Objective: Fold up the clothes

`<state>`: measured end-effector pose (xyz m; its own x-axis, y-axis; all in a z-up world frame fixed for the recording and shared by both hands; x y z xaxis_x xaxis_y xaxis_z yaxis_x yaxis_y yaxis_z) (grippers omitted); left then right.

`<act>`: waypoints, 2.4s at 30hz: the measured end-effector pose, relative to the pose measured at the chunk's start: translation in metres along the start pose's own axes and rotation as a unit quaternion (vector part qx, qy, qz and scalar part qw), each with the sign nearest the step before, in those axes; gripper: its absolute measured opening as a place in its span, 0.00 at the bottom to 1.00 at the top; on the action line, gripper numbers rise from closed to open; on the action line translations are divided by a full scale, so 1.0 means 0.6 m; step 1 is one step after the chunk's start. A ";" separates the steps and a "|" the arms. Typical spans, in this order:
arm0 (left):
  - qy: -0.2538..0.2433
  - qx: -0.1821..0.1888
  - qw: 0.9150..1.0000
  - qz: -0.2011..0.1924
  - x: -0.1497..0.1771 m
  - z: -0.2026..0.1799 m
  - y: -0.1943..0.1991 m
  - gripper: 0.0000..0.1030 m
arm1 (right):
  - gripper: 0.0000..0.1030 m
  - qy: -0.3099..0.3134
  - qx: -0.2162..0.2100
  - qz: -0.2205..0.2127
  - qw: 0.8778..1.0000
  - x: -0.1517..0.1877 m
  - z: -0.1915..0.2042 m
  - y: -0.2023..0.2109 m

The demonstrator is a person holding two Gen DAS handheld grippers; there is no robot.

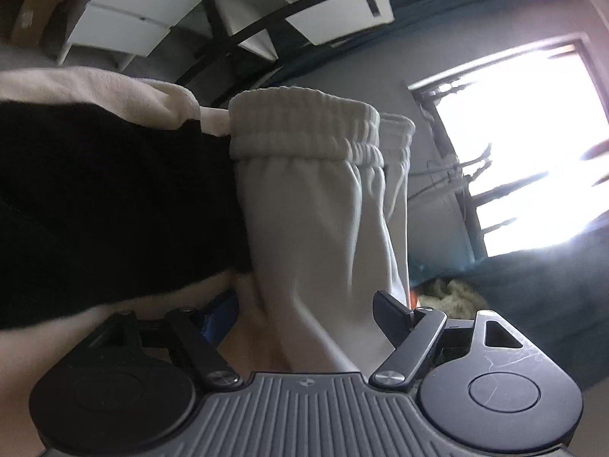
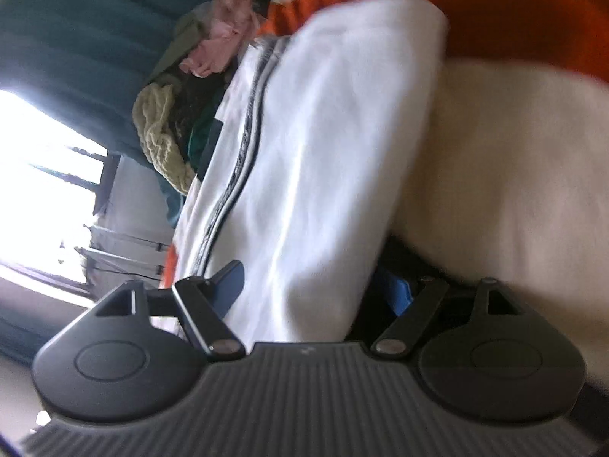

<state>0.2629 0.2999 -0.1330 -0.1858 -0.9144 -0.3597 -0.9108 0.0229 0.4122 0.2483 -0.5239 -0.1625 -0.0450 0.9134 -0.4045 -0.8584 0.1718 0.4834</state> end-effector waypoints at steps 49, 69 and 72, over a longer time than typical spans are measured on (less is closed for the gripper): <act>-0.120 -0.080 0.989 -0.032 0.027 0.021 0.286 0.65 | 0.15 -0.165 0.053 -0.061 0.983 -0.118 -0.192 0.190; -0.326 -0.081 0.935 -0.118 0.146 -0.110 0.351 0.96 | 0.61 -0.137 0.039 0.009 0.990 -0.076 -0.172 0.165; -0.345 -0.036 0.936 -0.064 0.187 -0.128 0.322 0.97 | 0.61 -0.132 -0.026 0.006 0.991 -0.089 -0.145 0.169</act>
<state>0.0941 0.1709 -0.0294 -0.2933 -0.4281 -0.8548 -0.9194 -0.1187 0.3749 0.1195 -0.5874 -0.1593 0.0734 0.9811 -0.1792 -0.8844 0.1471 0.4430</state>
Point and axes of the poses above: each gripper's, at about its wrist camera, not at the fingertips, and y roughly against the way its jaws point, z to its left, x to its underside, the point moved 8 cm from there along -y, roughly the way its jaws point, and after that the axes turned 6 degrees about -z, right-handed, at the moved point
